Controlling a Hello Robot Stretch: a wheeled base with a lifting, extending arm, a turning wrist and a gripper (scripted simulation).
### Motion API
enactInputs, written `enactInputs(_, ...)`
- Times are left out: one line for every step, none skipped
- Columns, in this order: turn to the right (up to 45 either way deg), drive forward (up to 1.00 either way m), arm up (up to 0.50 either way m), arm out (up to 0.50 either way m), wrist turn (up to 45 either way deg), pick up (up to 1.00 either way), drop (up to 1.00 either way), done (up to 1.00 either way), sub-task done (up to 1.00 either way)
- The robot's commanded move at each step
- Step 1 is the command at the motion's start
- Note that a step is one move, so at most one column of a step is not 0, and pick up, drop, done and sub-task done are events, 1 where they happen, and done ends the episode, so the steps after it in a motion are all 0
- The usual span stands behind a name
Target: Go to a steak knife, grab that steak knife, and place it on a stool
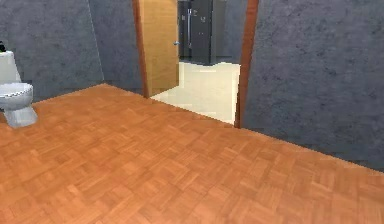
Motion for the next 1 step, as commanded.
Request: enactInputs(45.0, 0.0, 0.0, 0.0, 0.0, 0.0, 0.0, 0.0, 0.0)
